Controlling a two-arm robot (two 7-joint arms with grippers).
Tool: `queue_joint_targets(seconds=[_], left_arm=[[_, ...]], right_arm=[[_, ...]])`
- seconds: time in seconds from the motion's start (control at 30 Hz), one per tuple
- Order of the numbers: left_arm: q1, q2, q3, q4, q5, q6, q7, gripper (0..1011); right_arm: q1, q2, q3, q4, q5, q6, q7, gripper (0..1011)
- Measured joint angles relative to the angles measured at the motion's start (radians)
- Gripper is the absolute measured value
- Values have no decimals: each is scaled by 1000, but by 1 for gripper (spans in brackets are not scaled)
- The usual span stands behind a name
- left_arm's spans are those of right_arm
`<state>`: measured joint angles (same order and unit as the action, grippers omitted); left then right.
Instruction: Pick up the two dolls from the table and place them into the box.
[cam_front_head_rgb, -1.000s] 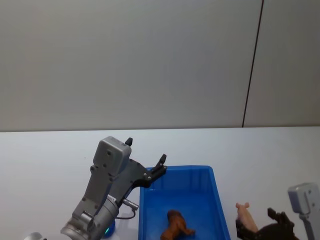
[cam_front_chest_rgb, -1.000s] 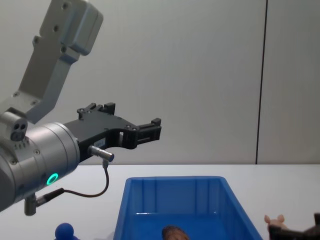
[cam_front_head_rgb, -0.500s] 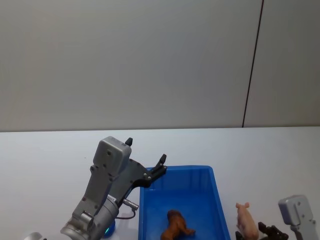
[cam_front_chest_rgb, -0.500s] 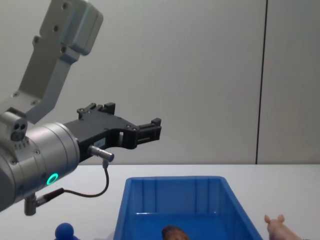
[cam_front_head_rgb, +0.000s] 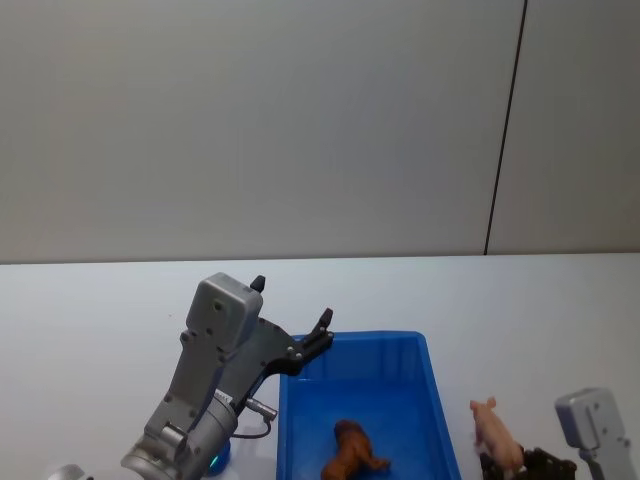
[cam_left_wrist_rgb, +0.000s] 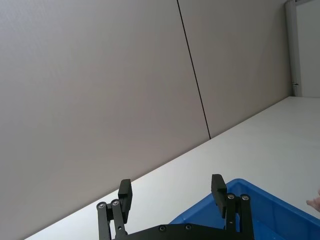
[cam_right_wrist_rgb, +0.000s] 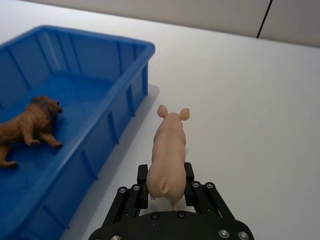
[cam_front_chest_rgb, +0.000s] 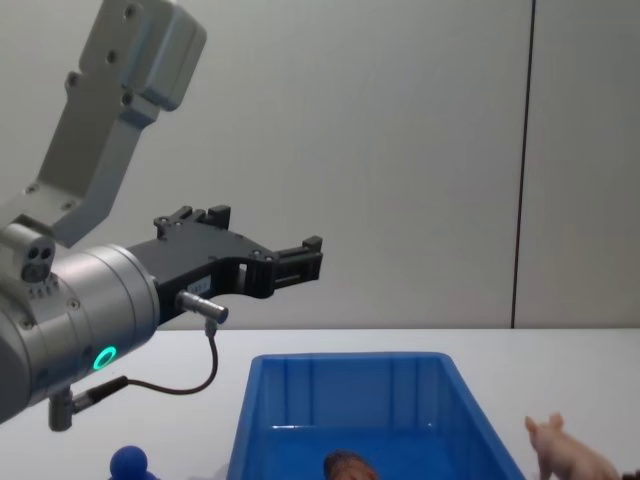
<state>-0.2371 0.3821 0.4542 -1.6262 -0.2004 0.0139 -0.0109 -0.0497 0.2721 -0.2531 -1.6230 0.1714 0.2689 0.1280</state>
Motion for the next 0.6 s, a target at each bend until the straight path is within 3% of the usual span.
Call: queue_joint_targets(seconds=[0.3, 0.6], left_arm=[[0, 0, 0, 0, 0, 0, 0, 1001], [0, 0, 0, 0, 0, 0, 0, 1001]], right_arm=[[1, 6, 6, -49, -3, -47, 18, 372], [26, 2, 10, -87, 30, -89, 91, 372]])
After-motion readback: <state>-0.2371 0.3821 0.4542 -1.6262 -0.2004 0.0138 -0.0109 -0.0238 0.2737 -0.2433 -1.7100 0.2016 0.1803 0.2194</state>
